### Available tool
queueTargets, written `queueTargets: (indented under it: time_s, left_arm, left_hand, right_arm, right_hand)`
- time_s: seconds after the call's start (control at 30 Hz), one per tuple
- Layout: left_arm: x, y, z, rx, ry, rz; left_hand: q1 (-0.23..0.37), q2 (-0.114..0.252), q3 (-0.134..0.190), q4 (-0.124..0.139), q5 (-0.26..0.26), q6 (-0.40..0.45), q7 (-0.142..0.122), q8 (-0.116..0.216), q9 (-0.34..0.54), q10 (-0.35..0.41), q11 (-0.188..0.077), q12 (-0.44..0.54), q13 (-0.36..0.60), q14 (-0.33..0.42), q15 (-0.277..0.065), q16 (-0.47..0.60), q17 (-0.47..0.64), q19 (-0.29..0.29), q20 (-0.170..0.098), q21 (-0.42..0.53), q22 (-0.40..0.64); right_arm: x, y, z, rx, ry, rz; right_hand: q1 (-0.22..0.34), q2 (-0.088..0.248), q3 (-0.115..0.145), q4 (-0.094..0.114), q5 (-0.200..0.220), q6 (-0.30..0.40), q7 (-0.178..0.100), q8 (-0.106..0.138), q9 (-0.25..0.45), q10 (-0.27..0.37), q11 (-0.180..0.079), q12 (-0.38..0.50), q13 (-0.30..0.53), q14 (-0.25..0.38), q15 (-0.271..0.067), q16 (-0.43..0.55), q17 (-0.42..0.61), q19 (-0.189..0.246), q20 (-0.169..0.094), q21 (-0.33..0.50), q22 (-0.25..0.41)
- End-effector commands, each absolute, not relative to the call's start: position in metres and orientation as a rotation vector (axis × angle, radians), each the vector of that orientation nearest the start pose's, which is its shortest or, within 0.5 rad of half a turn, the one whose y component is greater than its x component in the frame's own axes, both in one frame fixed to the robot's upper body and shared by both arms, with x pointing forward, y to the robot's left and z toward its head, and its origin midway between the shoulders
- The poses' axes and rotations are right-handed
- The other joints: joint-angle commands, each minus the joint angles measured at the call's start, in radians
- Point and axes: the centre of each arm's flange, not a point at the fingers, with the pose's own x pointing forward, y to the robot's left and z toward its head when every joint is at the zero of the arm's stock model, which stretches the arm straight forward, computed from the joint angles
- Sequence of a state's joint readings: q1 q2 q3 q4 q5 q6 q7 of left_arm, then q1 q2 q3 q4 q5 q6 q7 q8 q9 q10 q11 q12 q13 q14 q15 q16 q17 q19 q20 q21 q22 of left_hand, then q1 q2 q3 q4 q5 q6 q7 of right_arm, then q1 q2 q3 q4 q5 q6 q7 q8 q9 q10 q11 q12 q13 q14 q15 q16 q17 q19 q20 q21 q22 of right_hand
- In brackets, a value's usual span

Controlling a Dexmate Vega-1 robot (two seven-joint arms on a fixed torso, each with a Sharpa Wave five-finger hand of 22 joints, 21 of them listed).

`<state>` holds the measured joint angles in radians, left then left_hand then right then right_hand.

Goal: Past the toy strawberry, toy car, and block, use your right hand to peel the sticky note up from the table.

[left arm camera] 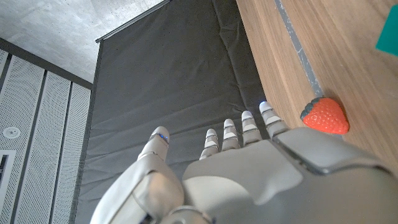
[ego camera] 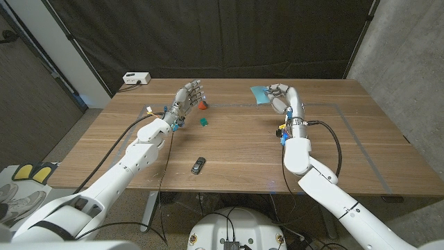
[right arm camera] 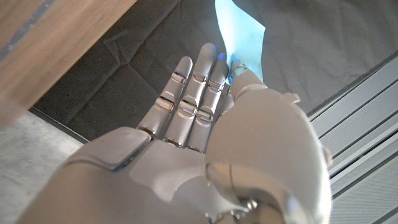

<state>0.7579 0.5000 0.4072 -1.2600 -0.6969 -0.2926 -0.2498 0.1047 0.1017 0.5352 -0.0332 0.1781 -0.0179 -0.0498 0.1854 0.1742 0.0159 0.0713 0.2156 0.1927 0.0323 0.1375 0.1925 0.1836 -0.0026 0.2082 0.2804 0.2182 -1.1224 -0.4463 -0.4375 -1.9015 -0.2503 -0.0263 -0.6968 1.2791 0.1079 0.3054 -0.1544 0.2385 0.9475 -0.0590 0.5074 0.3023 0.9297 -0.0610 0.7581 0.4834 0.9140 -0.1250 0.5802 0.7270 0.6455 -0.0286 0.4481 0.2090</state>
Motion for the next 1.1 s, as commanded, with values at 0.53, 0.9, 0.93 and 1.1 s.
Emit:
queueTargets:
  time_s: [0.53,0.9,0.93,1.1]
  left_arm:
    - [0.649,0.254,0.008,0.005,-0.642,-0.433]
    - [0.649,0.254,0.009,0.008,-0.641,-0.434]
    - [0.649,0.254,0.009,0.007,-0.641,-0.435]
    - [0.650,0.253,0.009,0.007,-0.641,-0.437]
  left_hand:
    - [-0.004,0.000,0.009,0.002,0.005,-0.003,-0.009,-0.002,0.002,0.000,-0.003,-0.002,0.004,-0.002,-0.001,-0.001,0.002,0.005,0.006,0.006,0.003]
    - [-0.004,0.000,0.009,0.003,0.005,-0.002,-0.009,-0.001,0.002,0.000,-0.003,-0.002,0.004,-0.002,-0.001,-0.001,0.002,0.005,0.006,0.006,0.003]
    - [-0.004,0.000,0.009,0.003,0.004,-0.002,-0.009,-0.001,0.002,0.000,-0.004,-0.002,0.004,-0.002,-0.001,-0.001,0.002,0.005,0.006,0.006,0.003]
    - [-0.005,0.000,0.009,0.003,0.004,-0.002,-0.008,-0.001,0.002,0.000,-0.004,-0.002,0.004,-0.002,-0.001,-0.001,0.001,0.005,0.006,0.006,0.003]
  right_arm:
    - [0.531,-0.203,-0.032,-0.084,-0.772,-0.381]
    - [0.535,-0.206,-0.033,-0.095,-0.745,-0.299]
    - [0.535,-0.205,-0.033,-0.100,-0.744,-0.295]
    - [0.536,-0.206,-0.033,-0.121,-0.740,-0.273]
  right_hand:
    - [0.029,0.031,0.038,-0.001,-0.021,-0.119,0.009,-0.037,-0.010,-0.078,0.012,-0.048,-0.046,-0.025,-0.068,-0.099,-0.031,-0.027,0.004,0.025,0.002]
    - [-0.223,-0.025,-0.004,0.085,-0.042,-0.538,0.043,-0.306,-0.100,-0.435,0.100,-0.277,-0.160,-0.306,0.038,-0.320,-0.133,-0.118,0.066,0.041,-0.005]
    - [-0.239,-0.030,-0.009,0.088,-0.039,-0.557,0.046,-0.312,-0.101,-0.463,0.096,-0.296,-0.168,-0.332,0.044,-0.336,-0.142,-0.124,0.071,0.042,-0.004]
    - [-0.308,-0.055,-0.030,0.094,-0.031,-0.630,0.044,-0.321,-0.104,-0.625,0.116,-0.407,-0.204,-0.477,0.083,-0.394,-0.180,-0.187,0.087,0.028,-0.011]
